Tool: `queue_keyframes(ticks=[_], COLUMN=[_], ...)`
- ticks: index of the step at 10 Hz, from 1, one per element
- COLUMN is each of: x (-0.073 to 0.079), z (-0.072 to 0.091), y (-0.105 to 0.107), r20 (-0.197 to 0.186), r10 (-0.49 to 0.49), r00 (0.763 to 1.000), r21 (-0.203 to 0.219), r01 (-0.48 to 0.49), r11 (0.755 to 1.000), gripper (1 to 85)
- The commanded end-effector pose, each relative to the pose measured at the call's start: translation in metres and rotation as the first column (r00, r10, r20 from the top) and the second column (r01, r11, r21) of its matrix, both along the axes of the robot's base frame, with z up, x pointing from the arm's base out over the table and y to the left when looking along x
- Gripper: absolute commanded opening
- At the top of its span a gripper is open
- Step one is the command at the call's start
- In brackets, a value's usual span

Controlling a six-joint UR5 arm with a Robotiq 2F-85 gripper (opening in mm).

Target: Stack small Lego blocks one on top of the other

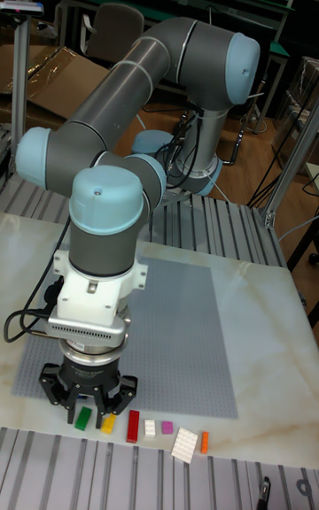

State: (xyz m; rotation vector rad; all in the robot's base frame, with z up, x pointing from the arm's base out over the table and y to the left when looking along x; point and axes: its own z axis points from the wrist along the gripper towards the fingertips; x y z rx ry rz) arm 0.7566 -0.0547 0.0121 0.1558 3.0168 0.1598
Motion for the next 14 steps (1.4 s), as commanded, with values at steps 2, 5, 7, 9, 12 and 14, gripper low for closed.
queue_keyframes(ticks=[2,5,7,9,12,14], x=[0.001,-0.002,-0.005,-0.009,-0.014,-0.019], z=[-0.005,-0.009,-0.011,-0.012,-0.011,-0.007], y=[0.0,-0.004,-0.003,-0.003,-0.002,-0.004], r20=[0.005,0.004,-0.001,-0.01,-0.025,-0.047], r10=[-0.021,-0.017,-0.021,-0.026,-0.034,-0.04], r00=[1.0,1.0,1.0,1.0,0.999,0.998], r21=[0.019,0.014,0.016,0.008,0.01,0.01], r01=[0.021,0.016,0.021,0.026,0.034,0.041], r11=[1.0,1.0,1.0,1.0,0.999,0.999], gripper=[41.0,39.3,38.0,36.3,28.7,19.3])
